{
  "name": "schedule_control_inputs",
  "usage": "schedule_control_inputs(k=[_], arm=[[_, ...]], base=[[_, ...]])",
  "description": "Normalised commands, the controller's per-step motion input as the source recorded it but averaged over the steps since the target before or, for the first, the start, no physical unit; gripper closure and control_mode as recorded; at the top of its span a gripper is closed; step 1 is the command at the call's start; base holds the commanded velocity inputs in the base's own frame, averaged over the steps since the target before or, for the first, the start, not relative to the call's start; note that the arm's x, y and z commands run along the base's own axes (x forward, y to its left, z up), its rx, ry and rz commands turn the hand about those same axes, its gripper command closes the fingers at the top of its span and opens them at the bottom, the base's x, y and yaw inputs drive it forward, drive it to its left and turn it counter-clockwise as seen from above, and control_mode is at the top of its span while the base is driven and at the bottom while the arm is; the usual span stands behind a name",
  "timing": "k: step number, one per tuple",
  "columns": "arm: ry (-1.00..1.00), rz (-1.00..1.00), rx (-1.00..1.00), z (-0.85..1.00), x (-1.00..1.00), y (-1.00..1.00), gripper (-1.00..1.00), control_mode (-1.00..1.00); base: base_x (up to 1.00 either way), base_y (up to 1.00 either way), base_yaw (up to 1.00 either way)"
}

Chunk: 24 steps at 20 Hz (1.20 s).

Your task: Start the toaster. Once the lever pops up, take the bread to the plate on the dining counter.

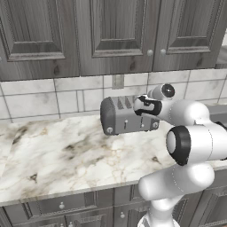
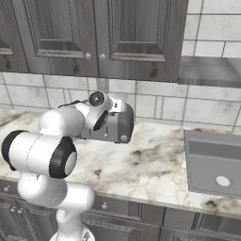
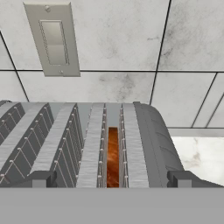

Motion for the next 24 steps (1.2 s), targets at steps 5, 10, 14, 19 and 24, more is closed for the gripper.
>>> schedule_control_inputs(k=[5, 10, 14, 19, 24], arm=[[0.00, 0.00, 0.00, 0.00, 0.00, 0.00, -1.00, -1.00], [0.00, 0.00, 0.00, 0.00, 0.00, 0.00, -1.00, -1.00], [0.00, 0.00, 0.00, 0.00, 0.00, 0.00, -1.00, -1.00], [0.00, 0.00, 0.00, 0.00, 0.00, 0.00, -1.00, -1.00], [0.00, 0.00, 0.00, 0.00, 0.00, 0.00, -1.00, -1.00]], base=[[0.00, 0.00, 0.00], [0.00, 0.00, 0.00], [0.00, 0.00, 0.00], [0.00, 0.00, 0.00], [0.00, 0.00, 0.00]])
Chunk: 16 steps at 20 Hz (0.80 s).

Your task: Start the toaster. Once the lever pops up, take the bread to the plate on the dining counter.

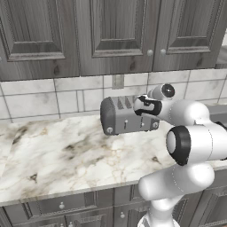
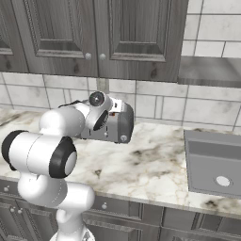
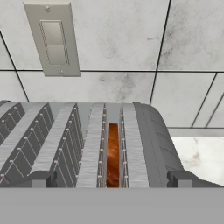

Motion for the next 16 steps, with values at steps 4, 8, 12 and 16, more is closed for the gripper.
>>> schedule_control_inputs(k=[4, 8, 12, 16], arm=[[0.00, 0.00, 0.00, 0.00, 0.00, 0.00, -1.00, -1.00], [0.00, 0.00, 0.00, 0.00, 0.00, 0.00, -1.00, -1.00], [0.00, 0.00, 0.00, 0.00, 0.00, 0.00, -1.00, -1.00], [0.00, 0.00, 0.00, 0.00, 0.00, 0.00, -1.00, -1.00]], base=[[0.00, 0.00, 0.00], [0.00, 0.00, 0.00], [0.00, 0.00, 0.00], [0.00, 0.00, 0.00]])
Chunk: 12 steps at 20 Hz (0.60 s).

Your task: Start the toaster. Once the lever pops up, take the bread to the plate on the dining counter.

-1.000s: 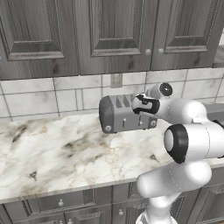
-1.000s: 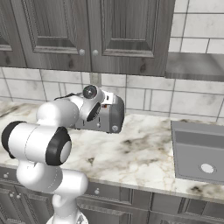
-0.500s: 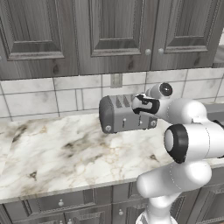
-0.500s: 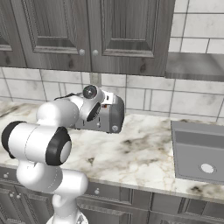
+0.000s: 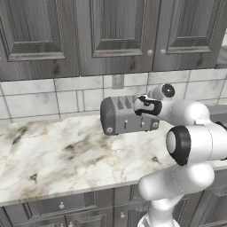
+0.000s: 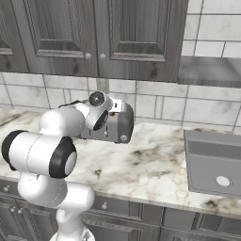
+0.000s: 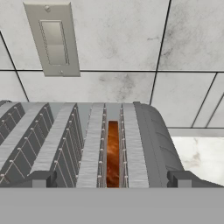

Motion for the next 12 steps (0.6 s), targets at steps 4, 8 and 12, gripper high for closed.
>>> schedule_control_inputs(k=[4, 8, 12], arm=[[0.00, 0.00, 0.00, 0.00, 0.00, 0.00, -1.00, -1.00], [0.00, 0.00, 0.00, 0.00, 0.00, 0.00, -1.00, -1.00], [0.00, 0.00, 0.00, 0.00, 0.00, 0.00, -1.00, -1.00]], base=[[0.00, 0.00, 0.00], [0.00, 0.00, 0.00], [0.00, 0.00, 0.00]])
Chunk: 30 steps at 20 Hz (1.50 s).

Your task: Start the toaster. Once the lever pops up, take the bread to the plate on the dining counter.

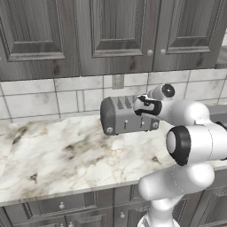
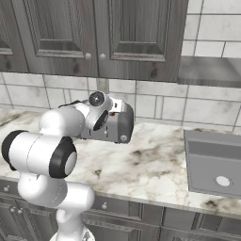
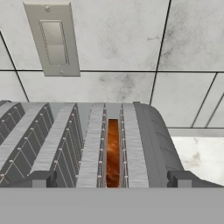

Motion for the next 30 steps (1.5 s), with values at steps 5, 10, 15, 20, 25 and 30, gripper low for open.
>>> schedule_control_inputs(k=[5, 10, 15, 20, 25, 30], arm=[[0.00, 0.00, 0.00, 0.00, 0.00, 0.00, -1.00, -1.00], [0.00, 0.00, 0.00, 0.00, 0.00, 0.00, -1.00, -1.00], [0.00, 0.00, 0.00, 0.00, 0.00, 0.00, -1.00, -1.00], [0.00, 0.00, 0.00, 0.00, 0.00, 0.00, -1.00, -1.00], [0.00, 0.00, 0.00, 0.00, 0.00, 0.00, -1.00, -1.00], [0.00, 0.00, 0.00, 0.00, 0.00, 0.00, -1.00, -1.00]], base=[[0.00, 0.00, 0.00], [0.00, 0.00, 0.00], [0.00, 0.00, 0.00], [0.00, 0.00, 0.00], [0.00, 0.00, 0.00], [0.00, 0.00, 0.00]])
